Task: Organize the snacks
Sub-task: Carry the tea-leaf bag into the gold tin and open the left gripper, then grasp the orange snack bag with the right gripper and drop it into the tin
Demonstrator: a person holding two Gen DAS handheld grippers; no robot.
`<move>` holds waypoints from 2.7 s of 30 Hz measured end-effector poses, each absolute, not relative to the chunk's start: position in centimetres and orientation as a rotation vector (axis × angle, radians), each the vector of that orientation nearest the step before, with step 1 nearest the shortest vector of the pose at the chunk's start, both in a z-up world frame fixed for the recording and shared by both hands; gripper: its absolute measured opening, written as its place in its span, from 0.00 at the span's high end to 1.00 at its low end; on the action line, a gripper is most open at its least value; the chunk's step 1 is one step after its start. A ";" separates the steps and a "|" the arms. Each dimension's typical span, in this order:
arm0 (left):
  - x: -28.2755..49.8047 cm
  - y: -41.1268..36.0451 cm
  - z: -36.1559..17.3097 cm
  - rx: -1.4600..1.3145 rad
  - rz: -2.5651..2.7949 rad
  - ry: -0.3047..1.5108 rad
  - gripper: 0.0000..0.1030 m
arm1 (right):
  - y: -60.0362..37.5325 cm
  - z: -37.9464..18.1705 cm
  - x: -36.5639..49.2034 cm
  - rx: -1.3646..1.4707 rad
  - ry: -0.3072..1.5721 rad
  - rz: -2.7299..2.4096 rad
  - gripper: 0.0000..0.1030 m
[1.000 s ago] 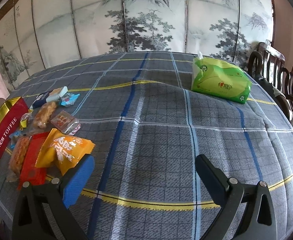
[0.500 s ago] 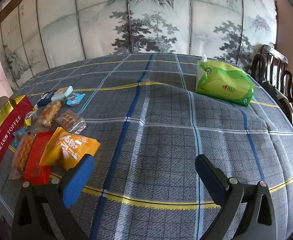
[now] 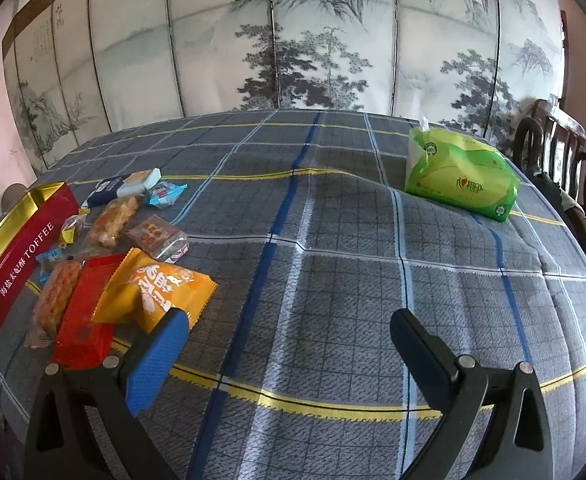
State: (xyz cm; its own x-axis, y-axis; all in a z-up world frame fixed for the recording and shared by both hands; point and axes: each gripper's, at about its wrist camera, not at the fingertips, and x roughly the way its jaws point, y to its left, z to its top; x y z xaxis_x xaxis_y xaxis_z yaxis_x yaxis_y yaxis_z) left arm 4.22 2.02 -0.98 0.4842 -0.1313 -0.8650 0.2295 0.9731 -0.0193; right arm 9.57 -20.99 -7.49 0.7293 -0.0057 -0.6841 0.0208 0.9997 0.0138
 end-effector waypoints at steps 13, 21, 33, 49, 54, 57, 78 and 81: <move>6.1 4.6 0.5 0.091 -0.166 1.008 0.69 | -19.5 -7.3 8.5 -0.039 0.699 0.009 0.00; 8.4 6.9 1.1 0.081 -0.119 1.001 0.69 | -19.7 -7.4 8.6 -0.029 0.721 0.026 0.00; 13.6 10.9 0.8 0.091 -0.054 1.023 0.69 | -18.2 -7.0 10.0 -0.106 0.774 0.149 0.00; 23.2 15.3 -4.9 0.093 -0.025 1.169 0.69 | -12.9 -6.1 14.6 -0.535 0.845 0.516 0.01; 24.6 15.4 -5.9 0.095 -0.036 1.189 0.69 | -12.5 -7.3 16.4 -0.563 0.939 0.605 0.02; 25.1 15.3 -6.2 0.120 -0.037 1.176 0.68 | -12.5 -7.6 16.9 -0.549 0.968 0.632 0.02; 14.9 13.5 0.0 0.017 -0.072 0.999 0.44 | -12.3 -8.0 18.5 -0.415 1.054 0.653 0.46; 12.5 13.2 0.5 -0.016 -0.088 1.000 0.44 | -12.6 -7.7 18.0 -0.370 1.043 0.598 0.57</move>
